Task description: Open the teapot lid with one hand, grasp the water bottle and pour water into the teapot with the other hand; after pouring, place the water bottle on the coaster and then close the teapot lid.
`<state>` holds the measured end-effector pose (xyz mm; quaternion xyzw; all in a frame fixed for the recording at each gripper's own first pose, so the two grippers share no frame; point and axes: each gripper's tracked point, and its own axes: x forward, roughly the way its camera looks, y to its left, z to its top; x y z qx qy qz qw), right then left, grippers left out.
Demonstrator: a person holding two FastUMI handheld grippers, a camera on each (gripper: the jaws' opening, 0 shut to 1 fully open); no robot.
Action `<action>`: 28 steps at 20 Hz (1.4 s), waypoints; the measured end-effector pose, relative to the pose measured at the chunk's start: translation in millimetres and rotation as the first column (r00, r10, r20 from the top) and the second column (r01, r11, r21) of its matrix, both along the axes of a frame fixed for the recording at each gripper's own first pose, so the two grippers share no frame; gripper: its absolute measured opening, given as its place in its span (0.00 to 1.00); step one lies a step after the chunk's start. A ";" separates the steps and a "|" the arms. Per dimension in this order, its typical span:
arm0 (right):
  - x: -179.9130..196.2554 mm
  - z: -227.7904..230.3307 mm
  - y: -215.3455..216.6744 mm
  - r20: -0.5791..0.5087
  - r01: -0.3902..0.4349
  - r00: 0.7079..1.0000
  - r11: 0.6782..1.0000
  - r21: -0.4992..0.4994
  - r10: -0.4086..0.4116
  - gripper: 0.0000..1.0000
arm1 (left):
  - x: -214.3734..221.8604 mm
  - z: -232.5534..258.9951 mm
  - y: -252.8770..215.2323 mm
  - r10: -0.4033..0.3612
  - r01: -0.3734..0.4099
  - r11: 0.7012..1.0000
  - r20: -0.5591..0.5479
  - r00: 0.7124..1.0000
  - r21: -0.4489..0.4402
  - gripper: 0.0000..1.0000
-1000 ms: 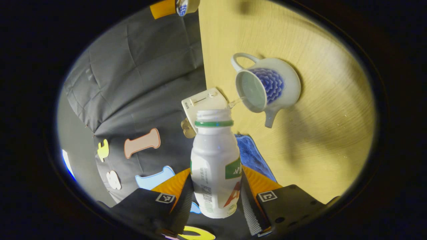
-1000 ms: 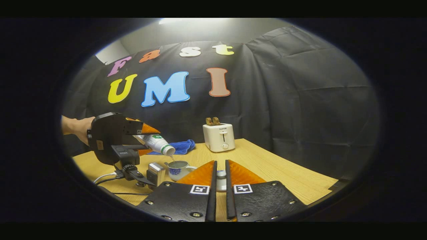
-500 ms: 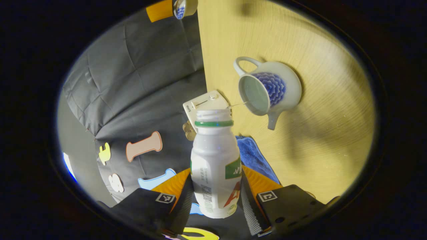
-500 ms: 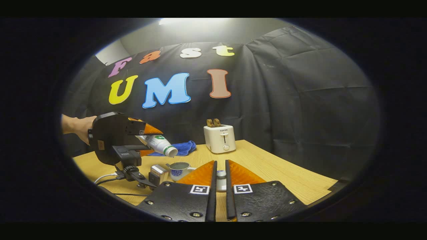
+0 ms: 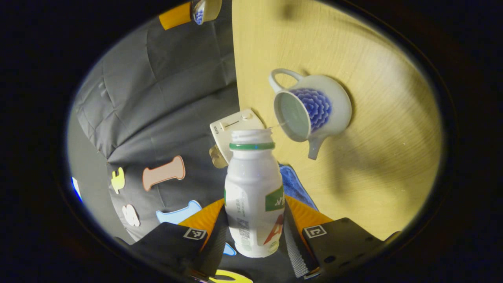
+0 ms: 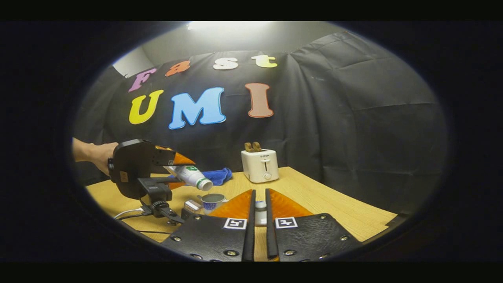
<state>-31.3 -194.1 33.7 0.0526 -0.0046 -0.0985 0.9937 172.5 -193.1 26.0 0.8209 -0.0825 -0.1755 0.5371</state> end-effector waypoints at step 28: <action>65.3 12.3 69.9 -0.062 -0.188 0.981 0.980 -0.066 0.184 0.12 | -16.1 -28.8 82.3 0.029 -0.230 0.652 -0.279 0.960 -0.723 0.82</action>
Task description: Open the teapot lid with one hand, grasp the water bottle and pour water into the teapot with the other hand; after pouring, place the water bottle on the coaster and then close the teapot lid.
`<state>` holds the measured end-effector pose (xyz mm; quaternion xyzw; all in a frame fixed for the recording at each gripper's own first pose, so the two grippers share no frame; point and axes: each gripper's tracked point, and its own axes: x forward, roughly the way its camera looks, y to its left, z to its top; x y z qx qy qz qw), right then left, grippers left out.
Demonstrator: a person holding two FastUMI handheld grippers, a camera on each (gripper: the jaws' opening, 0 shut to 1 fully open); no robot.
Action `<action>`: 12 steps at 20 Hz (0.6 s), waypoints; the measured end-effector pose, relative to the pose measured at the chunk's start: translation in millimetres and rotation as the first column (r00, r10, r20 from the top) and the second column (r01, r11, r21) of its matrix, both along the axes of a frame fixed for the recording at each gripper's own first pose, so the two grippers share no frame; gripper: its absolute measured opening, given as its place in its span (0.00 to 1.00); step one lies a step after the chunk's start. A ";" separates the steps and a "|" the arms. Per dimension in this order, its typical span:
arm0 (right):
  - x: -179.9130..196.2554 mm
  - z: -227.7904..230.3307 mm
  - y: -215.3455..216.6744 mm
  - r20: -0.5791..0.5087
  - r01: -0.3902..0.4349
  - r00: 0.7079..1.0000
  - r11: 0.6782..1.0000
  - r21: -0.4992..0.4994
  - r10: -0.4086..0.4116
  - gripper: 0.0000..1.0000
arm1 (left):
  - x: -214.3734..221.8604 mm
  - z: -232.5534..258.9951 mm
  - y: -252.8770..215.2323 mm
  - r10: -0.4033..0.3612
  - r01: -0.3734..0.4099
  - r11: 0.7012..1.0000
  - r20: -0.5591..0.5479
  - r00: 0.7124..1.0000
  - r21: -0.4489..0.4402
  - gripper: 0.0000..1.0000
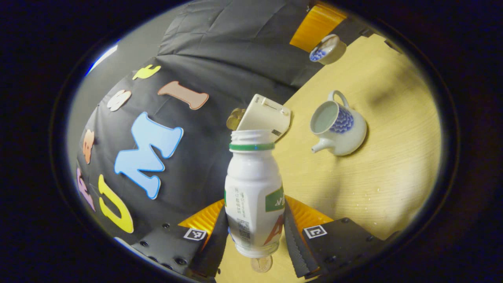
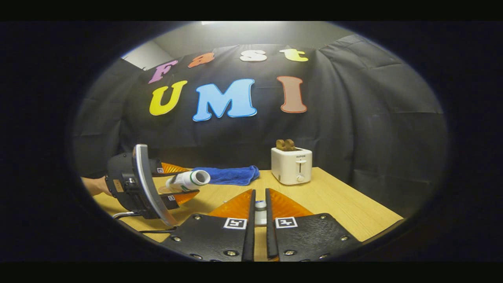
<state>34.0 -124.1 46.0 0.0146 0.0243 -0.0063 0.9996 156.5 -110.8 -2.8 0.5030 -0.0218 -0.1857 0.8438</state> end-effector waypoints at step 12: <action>57.4 -11.5 27.5 -0.030 -0.038 0.999 0.999 0.025 0.039 0.12 | -11.9 36.1 53.1 0.078 -0.088 0.897 -0.041 0.996 -0.433 0.74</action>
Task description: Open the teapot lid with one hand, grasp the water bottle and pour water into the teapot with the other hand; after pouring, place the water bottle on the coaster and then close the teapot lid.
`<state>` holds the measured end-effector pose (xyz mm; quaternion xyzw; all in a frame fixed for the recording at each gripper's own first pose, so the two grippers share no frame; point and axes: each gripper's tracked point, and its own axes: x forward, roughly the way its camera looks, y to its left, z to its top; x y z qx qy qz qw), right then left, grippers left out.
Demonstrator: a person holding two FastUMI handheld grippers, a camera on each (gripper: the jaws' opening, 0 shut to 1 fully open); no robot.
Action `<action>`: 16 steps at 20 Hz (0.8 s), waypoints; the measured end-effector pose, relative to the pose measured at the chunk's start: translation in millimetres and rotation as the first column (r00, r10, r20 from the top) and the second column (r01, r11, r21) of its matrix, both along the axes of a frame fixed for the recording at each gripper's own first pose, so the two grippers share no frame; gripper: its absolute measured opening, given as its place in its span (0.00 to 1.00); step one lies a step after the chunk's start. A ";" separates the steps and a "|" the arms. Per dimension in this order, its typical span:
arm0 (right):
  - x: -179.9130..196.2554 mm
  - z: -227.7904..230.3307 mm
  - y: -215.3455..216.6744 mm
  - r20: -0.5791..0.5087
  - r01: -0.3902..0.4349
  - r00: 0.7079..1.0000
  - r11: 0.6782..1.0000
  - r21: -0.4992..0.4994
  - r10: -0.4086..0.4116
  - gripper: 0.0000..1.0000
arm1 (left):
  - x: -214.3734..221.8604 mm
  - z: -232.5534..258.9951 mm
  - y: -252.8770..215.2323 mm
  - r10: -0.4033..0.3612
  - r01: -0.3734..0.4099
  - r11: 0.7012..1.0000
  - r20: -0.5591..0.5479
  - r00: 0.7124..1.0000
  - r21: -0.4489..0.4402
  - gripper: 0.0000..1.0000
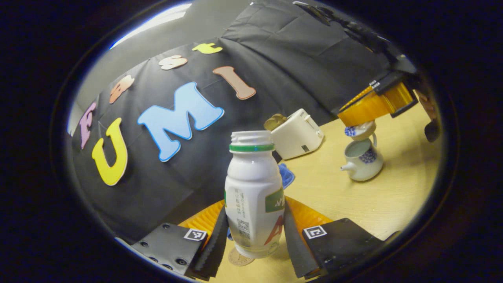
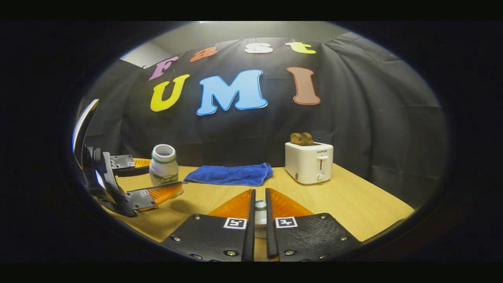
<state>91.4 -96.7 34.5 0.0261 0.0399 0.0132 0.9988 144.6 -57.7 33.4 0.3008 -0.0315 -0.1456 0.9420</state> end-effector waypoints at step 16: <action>23.3 -27.3 -4.2 -0.056 0.024 0.998 1.000 0.001 -0.023 0.12 | 12.9 5.0 88.4 0.127 -0.153 0.913 -0.093 0.988 -0.377 0.74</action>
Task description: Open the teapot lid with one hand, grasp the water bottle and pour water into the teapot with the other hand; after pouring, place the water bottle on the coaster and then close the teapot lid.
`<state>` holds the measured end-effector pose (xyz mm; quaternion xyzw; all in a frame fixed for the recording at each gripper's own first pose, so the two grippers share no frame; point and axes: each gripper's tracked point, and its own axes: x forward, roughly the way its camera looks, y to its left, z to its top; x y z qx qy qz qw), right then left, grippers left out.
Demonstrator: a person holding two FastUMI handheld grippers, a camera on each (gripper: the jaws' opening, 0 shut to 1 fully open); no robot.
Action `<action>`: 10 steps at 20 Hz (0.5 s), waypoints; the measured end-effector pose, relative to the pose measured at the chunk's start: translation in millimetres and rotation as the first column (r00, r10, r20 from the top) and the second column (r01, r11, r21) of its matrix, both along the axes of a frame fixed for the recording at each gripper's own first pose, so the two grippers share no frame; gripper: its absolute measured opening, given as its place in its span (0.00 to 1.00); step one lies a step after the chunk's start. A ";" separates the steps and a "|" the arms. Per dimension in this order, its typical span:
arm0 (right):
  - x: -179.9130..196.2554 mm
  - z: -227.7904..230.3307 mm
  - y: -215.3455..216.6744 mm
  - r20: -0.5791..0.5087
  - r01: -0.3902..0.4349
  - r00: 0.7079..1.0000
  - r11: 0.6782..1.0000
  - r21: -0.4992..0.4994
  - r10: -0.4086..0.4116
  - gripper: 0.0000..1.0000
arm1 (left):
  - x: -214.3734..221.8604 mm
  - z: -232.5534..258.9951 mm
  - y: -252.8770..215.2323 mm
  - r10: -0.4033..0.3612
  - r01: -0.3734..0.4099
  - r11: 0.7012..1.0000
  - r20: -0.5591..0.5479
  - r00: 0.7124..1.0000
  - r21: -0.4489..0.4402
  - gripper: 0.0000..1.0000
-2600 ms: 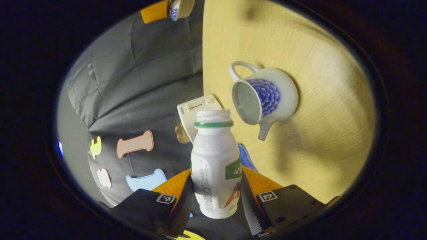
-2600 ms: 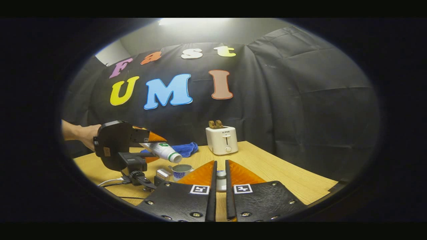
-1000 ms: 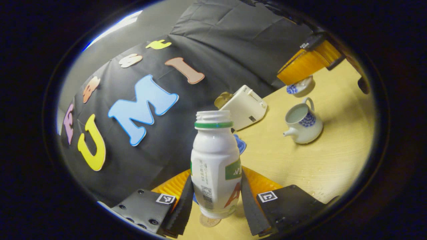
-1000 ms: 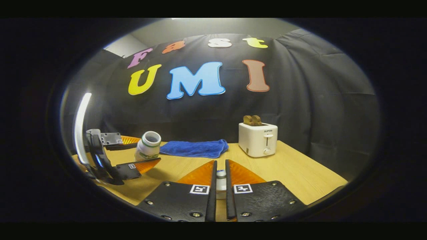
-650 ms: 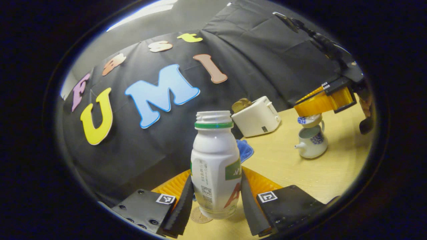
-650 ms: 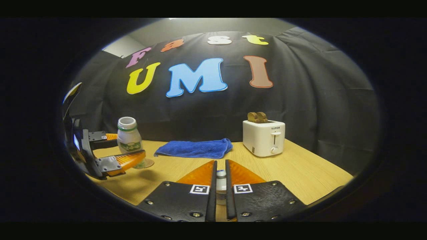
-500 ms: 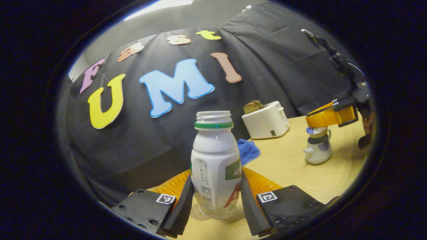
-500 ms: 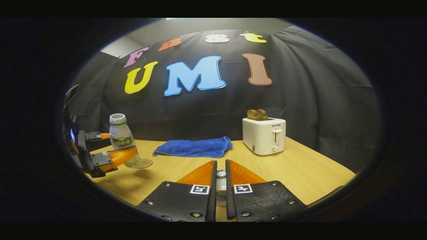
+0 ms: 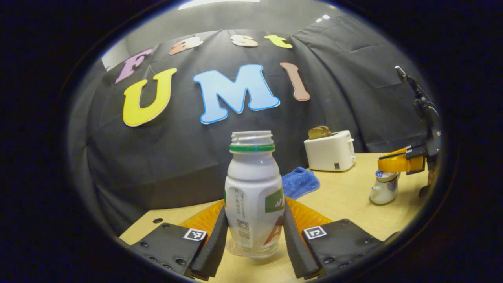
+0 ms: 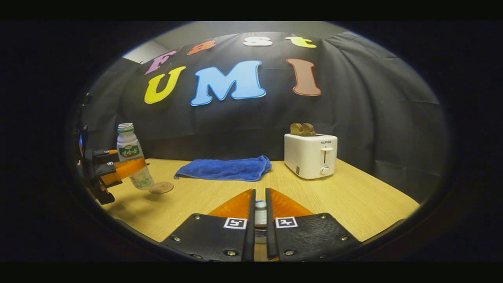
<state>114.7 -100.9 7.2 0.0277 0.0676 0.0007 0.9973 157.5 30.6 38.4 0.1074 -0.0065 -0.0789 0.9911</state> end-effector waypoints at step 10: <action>-2.9 -10.6 -13.8 -0.023 0.060 0.998 0.995 0.078 -0.058 0.14 | 4.0 1.2 20.7 0.039 -0.039 0.999 -0.003 0.999 -0.038 0.75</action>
